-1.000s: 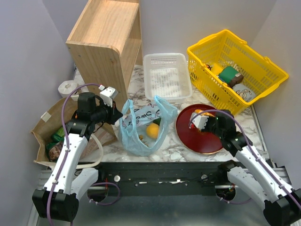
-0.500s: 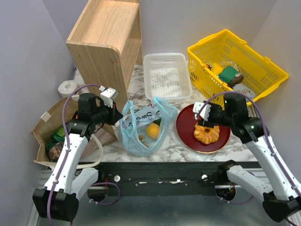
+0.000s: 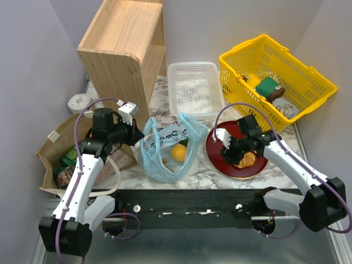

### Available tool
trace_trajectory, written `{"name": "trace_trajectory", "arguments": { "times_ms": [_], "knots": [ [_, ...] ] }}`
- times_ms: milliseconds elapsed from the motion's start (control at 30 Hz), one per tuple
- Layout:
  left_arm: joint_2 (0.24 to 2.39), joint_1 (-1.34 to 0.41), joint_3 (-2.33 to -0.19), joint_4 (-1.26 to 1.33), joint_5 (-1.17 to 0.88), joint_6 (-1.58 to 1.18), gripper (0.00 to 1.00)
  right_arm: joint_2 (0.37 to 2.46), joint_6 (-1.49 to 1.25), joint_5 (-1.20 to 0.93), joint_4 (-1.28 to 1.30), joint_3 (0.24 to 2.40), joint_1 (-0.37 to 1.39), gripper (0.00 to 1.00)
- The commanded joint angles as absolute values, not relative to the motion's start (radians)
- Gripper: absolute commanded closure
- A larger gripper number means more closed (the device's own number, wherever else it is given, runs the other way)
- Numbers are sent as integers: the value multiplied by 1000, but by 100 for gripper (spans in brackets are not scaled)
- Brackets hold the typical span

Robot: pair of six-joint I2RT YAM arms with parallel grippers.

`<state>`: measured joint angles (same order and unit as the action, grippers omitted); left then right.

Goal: Untie the knot of the grocery bags and take out the mixed food

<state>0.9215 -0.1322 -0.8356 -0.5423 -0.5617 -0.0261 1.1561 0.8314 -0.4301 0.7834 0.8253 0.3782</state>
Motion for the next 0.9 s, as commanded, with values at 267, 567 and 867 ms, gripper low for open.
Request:
{"name": "trace_trajectory", "arguments": {
  "times_ms": [267, 567, 867],
  "knots": [
    [922, -127, -868, -561, -575, -29, 100, 1228, 834, -414, 554, 729, 376, 41],
    [942, -127, -854, -502, -574, -37, 100, 1295, 989, -226, 485, 680, 373, 44],
    [933, -124, -831, -491, -578, -29, 100, 1209, 1014, -94, 498, 571, 316, 51]
  ]
}}
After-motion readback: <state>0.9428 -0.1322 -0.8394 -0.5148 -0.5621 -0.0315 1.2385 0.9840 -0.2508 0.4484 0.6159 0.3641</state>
